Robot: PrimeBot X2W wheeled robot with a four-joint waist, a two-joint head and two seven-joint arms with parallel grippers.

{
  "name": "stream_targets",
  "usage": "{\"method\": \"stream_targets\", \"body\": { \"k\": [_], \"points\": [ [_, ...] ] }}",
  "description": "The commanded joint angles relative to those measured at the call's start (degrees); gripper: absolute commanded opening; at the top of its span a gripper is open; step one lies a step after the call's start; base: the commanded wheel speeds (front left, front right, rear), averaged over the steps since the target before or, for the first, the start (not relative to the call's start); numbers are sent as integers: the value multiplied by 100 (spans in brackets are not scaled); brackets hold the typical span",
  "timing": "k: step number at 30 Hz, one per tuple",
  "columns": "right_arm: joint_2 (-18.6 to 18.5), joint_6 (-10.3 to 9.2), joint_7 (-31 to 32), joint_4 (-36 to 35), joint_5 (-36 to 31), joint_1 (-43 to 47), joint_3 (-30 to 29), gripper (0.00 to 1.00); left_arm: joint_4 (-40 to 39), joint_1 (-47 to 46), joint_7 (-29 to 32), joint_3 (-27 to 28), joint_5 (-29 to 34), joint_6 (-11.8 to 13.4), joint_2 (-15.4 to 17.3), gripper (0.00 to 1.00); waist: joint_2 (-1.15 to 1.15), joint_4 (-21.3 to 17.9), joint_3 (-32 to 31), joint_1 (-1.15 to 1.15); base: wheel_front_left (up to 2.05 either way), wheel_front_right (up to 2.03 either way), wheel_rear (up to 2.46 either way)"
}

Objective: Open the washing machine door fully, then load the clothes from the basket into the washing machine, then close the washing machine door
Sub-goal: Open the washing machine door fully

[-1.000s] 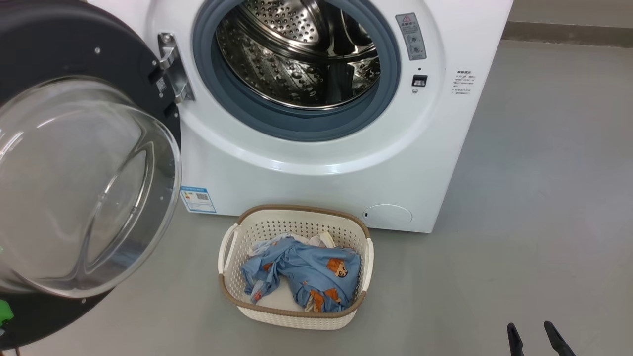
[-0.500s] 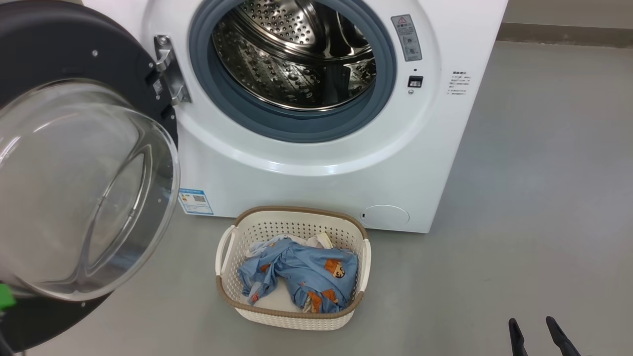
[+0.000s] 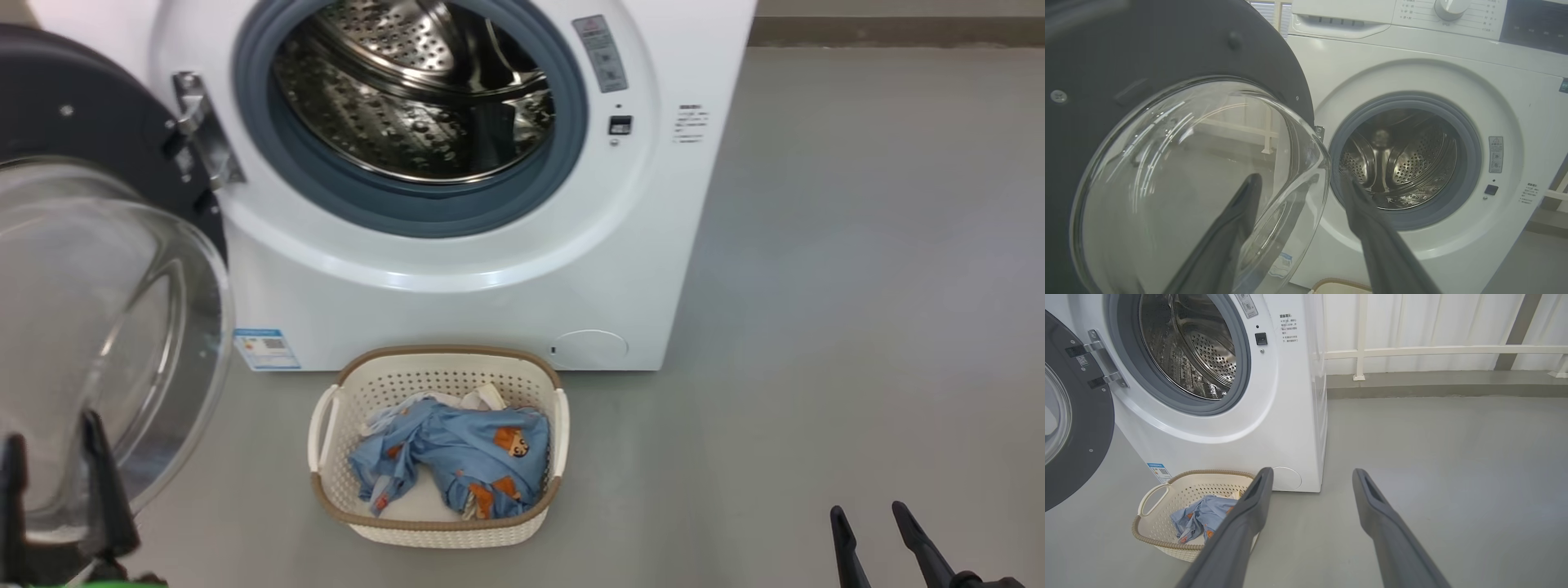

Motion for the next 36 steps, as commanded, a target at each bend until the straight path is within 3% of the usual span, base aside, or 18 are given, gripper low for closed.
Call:
{"method": "stream_targets", "body": {
  "k": [1,15,36],
  "points": [
    [-91,14,-68,-176,23,-212,143,100,-64,-25,-114,139,126,-50,99,100,0,-166,10,0,0,0,0],
    [-90,14,-68,-300,-4,-204,153,100,380,777,-349,-170,486,-192,136,100,0,-502,-106,0,0,0,0],
    [-90,14,-68,-313,-183,-135,102,100,728,1274,-395,-142,403,22,-95,100,0,-616,-369,0,0,0,0]
  ]
}}
